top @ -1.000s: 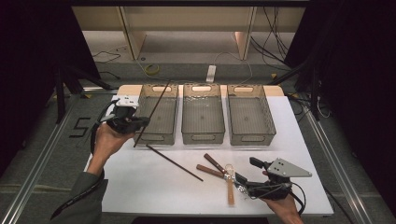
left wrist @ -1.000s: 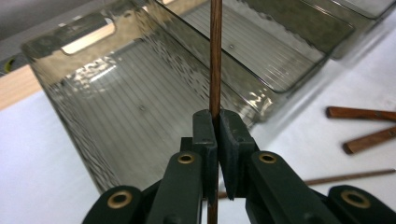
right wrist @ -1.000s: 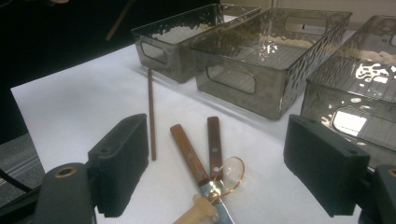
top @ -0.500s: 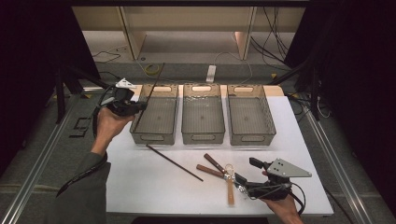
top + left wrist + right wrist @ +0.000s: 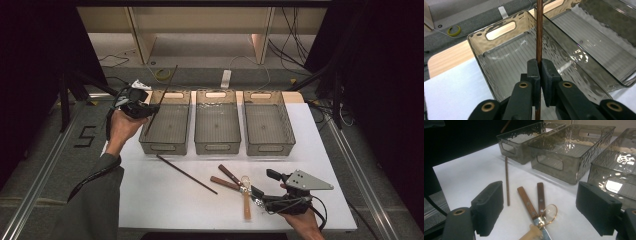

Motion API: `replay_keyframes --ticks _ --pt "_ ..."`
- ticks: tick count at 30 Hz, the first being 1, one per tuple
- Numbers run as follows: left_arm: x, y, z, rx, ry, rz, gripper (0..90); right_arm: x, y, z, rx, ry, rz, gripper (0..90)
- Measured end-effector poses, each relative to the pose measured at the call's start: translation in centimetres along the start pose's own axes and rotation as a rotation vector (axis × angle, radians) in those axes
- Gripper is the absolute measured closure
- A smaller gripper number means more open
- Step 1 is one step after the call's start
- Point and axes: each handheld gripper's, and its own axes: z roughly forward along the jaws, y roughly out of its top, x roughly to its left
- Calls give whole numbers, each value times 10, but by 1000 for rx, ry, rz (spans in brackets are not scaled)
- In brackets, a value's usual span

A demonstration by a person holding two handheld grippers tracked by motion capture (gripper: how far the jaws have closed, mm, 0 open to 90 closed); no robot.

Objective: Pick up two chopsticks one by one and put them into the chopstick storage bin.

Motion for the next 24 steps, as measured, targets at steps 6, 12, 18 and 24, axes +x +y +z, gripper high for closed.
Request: replay_keyframes --ticks 6,12,18,24 --pt "1 -6 9 8 2 -21 851 0 0 0 1 0 2 229" --pt "5 -13 17 13 1 -55 850 0 0 0 0 1 2 229" --pt "7 -16 19 15 1 -67 849 0 0 1 3 2 3 229" --pt "8 -20 23 27 5 -80 846 0 0 1 3 3 3 229"
